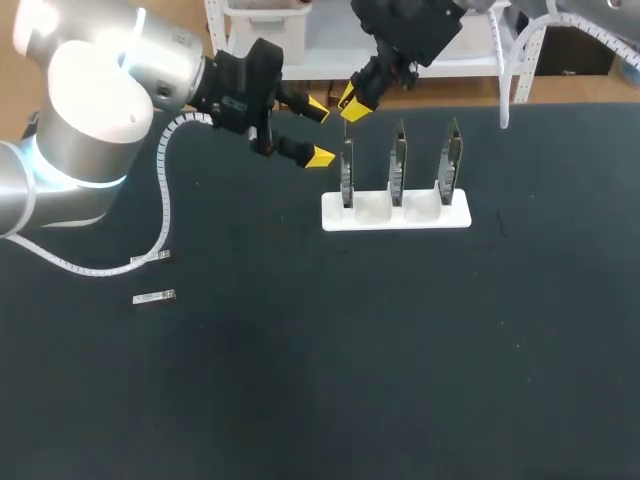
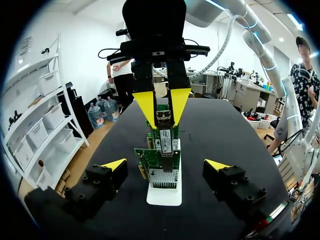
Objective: Pick up the optical module with the left hand, and insert it into the network port with the right hand.
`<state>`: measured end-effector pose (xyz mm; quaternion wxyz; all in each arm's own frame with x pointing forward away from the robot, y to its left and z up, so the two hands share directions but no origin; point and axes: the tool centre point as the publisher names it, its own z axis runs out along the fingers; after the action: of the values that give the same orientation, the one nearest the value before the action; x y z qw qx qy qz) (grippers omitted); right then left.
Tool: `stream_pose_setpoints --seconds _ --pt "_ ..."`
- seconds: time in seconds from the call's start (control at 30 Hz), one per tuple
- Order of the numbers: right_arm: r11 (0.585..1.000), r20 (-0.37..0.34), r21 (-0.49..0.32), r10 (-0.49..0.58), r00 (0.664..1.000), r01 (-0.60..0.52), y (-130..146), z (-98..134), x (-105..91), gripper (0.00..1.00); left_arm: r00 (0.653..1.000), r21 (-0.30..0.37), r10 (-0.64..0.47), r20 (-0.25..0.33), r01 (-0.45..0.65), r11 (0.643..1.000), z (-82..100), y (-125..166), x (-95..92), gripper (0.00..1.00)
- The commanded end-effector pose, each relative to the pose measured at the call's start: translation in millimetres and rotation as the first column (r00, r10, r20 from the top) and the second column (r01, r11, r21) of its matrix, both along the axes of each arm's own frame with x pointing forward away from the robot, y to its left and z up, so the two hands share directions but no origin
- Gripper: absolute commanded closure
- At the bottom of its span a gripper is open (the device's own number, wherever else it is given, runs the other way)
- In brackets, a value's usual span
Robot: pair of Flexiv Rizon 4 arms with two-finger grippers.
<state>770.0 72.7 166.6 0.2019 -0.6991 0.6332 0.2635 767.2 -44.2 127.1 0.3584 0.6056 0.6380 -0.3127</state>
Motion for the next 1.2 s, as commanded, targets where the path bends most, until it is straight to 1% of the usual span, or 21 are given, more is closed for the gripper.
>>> stream_pose_setpoints --seconds 0.03,0.8,0.83,0.87,0.9,0.93,1.13,1.2 --pt "1.000 0.005 0.004 -0.006 1.000 0.006 -1.7 -1.7 -3.2 1.00 1.000 0.006 -0.002 -0.005 0.002 1.000 0.5 -1.0 1.9 0.00" --pt "1.000 -0.026 0.012 -0.013 1.000 0.013 0.1 -11.9 -1.5 1.00 1.000 0.006 -0.002 -0.005 0.002 1.000 0.5 -1.0 1.9 0.00" --pt "1.000 -0.027 0.013 -0.013 1.000 0.013 0.0 -12.1 -1.5 0.96 1.000 0.006 -0.002 -0.005 0.002 1.000 0.5 -1.0 1.9 0.00" --pt "1.000 -0.028 0.013 -0.013 1.000 0.014 -0.1 -12.2 -1.4 0.65 1.000 0.006 -0.002 -0.005 0.002 1.000 0.5 -1.0 1.9 0.00" --pt "1.000 -0.029 0.014 -0.014 0.999 0.014 -0.1 -12.3 -1.4 0.20 1.000 0.006 -0.002 -0.005 0.002 1.000 0.5 -1.0 1.9 0.00" --pt "1.000 -0.029 0.015 -0.014 0.999 0.015 -0.1 -12.4 -1.3 0.00 1.000 0.006 -0.002 -0.005 0.002 1.000 0.5 -1.0 1.9 0.00" --pt "0.999 -0.017 0.033 -0.017 1.000 0.018 -1.6 -8.5 -1.6 0.00 1.000 0.006 -0.002 -0.005 0.002 1.000 0.5 -1.0 1.9 0.00" --pt "0.998 -0.008 0.065 -0.022 1.000 0.023 -4.7 -4.5 -2.3 0.00 1.000 0.006 -0.002 -0.005 0.002 1.000 0.5 -1.0 1.9 0.00"
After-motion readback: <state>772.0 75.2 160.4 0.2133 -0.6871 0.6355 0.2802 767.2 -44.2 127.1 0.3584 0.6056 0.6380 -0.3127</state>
